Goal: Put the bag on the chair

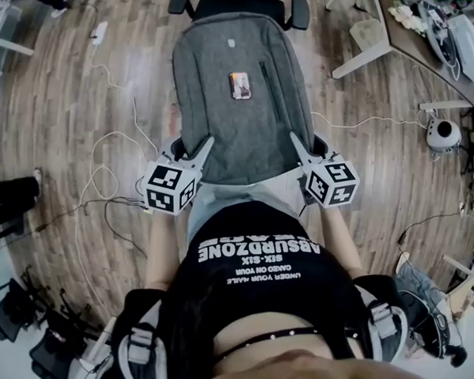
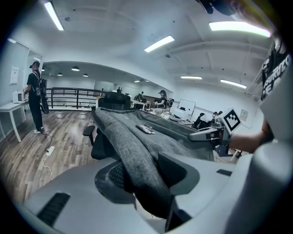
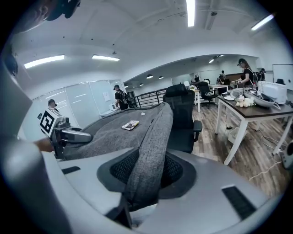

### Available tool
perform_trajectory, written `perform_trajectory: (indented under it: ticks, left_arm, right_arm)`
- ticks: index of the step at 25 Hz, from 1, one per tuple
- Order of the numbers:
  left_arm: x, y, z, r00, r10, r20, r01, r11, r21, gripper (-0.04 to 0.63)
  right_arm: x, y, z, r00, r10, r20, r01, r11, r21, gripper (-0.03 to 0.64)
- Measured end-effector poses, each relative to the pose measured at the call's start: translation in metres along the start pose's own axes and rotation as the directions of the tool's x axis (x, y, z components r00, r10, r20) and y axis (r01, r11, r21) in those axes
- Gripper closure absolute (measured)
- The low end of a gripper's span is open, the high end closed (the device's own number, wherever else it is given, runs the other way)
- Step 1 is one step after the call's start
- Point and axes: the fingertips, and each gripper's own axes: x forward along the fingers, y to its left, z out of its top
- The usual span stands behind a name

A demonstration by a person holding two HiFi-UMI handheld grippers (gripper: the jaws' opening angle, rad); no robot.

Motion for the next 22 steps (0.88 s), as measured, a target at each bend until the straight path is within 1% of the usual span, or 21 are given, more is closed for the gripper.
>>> perform_trajectory:
  ticks: [4,9,16,22]
  left_arm:
    - [0.027,0.046,0.036,1.0,-0.021,0.016,0.021,1.0,0.006,0.43]
    - [0.058,0.091,0.079,0.997,-0.069,0.018,0.069,0.997,0.026,0.43]
    - [0.092,0.123,0.114,0.989,-0.145,-0.002,0.145,0.988,0.06,0.43]
    - [0.116,0.136,0.118,0.987,-0.161,-0.015,0.161,0.986,0.034,0.43]
  right_arm:
    - [0.043,-0.008,0.043,0.999,-0.028,0.019,0.028,1.0,-0.002,0.485]
    - [0.081,-0.019,0.086,0.996,-0.071,0.051,0.07,0.997,0.025,0.485]
    - [0.108,-0.032,0.11,0.988,-0.141,0.062,0.135,0.986,0.099,0.485]
    - [0.127,-0.047,0.118,0.987,-0.154,0.034,0.149,0.983,0.106,0.485]
